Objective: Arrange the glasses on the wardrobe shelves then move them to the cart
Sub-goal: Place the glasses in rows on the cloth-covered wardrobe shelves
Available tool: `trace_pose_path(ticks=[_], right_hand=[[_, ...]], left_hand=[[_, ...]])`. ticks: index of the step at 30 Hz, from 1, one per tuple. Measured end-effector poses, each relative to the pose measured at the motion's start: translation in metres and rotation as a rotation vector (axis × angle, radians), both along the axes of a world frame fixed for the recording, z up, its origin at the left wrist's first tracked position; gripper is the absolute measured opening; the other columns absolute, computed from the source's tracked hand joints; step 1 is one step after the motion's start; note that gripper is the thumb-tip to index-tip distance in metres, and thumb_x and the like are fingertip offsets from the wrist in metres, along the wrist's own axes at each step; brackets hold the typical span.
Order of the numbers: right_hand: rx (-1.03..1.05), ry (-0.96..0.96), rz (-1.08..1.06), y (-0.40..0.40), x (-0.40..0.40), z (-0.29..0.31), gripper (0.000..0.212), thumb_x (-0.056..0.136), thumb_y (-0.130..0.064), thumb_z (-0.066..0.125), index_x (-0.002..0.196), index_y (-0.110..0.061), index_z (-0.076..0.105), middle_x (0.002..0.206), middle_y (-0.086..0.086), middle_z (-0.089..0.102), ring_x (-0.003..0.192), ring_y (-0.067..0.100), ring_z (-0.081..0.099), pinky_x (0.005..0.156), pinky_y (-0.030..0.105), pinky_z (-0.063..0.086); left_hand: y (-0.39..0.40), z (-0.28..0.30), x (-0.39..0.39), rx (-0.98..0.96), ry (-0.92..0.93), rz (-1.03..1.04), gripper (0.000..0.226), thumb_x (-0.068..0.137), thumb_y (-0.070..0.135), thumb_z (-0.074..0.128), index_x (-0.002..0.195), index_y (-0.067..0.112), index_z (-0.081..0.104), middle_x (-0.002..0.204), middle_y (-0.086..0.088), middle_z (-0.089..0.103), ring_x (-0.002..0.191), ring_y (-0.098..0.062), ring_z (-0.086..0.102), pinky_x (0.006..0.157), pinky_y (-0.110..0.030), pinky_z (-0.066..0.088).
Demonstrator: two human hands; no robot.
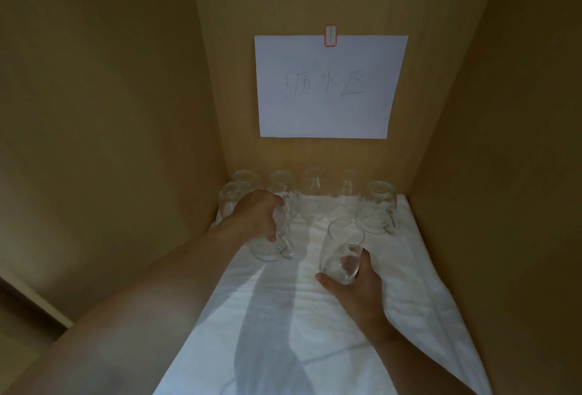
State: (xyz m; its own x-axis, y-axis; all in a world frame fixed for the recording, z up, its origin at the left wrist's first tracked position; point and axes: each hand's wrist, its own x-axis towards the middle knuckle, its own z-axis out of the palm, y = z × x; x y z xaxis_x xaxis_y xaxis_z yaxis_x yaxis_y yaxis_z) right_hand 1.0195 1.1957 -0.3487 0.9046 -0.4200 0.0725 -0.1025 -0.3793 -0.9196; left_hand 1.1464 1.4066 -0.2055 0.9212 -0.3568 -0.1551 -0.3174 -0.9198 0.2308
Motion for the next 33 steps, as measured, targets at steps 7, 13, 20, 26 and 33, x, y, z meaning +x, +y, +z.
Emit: trace_pose_path(ticks=[7,13,20,26,33], right_hand=[[-0.009,0.033,0.012,0.0,-0.003,0.006,0.092,0.044,-0.061,0.092,0.121,-0.042,0.046,0.104,-0.017,0.066,0.094,-0.005,0.063,0.073,0.006,0.047],[0.008,0.146,0.019,-0.002,0.007,0.02,0.095,0.053,-0.039,0.1,0.132,-0.033,0.048,0.106,-0.005,0.066,0.099,0.01,0.066,0.079,0.013,0.05],[-0.342,0.429,0.095,-0.011,0.051,0.093,0.121,0.058,-0.049,0.095,0.149,-0.019,0.021,0.133,0.009,0.059,0.119,0.029,0.06,0.095,0.039,0.053],[-0.781,0.535,0.176,-0.018,0.065,0.138,0.1,0.057,-0.05,0.093,0.136,-0.024,0.038,0.126,0.006,0.06,0.124,0.032,0.052,0.101,0.045,0.041],[-1.002,0.535,0.331,0.0,0.078,0.157,0.102,0.067,-0.027,0.094,0.152,-0.025,0.038,0.14,0.017,0.035,0.125,0.039,0.049,0.098,0.042,0.051]], left_hand=[[-0.009,-0.009,0.005,-0.041,-0.081,0.023,0.083,0.079,0.011,0.081,0.153,0.021,0.044,0.15,-0.006,0.05,0.137,-0.024,0.049,0.105,-0.031,0.047],[-0.002,-0.015,0.008,-0.086,-0.069,0.032,0.089,0.075,0.016,0.087,0.152,0.025,0.044,0.151,-0.004,0.05,0.139,-0.023,0.045,0.109,-0.036,0.045],[0.003,-0.018,0.008,-0.211,-0.022,0.098,0.094,0.068,0.017,0.093,0.15,0.031,0.048,0.152,-0.001,0.049,0.139,-0.021,0.046,0.11,-0.035,0.045],[0.003,-0.022,0.008,-0.28,-0.019,0.147,0.092,0.065,0.015,0.095,0.145,0.035,0.053,0.149,0.001,0.052,0.133,-0.019,0.052,0.104,-0.034,0.05],[0.004,-0.022,0.011,-0.293,-0.006,0.148,0.094,0.063,0.018,0.096,0.145,0.035,0.053,0.149,0.002,0.053,0.134,-0.019,0.052,0.105,-0.033,0.049]])
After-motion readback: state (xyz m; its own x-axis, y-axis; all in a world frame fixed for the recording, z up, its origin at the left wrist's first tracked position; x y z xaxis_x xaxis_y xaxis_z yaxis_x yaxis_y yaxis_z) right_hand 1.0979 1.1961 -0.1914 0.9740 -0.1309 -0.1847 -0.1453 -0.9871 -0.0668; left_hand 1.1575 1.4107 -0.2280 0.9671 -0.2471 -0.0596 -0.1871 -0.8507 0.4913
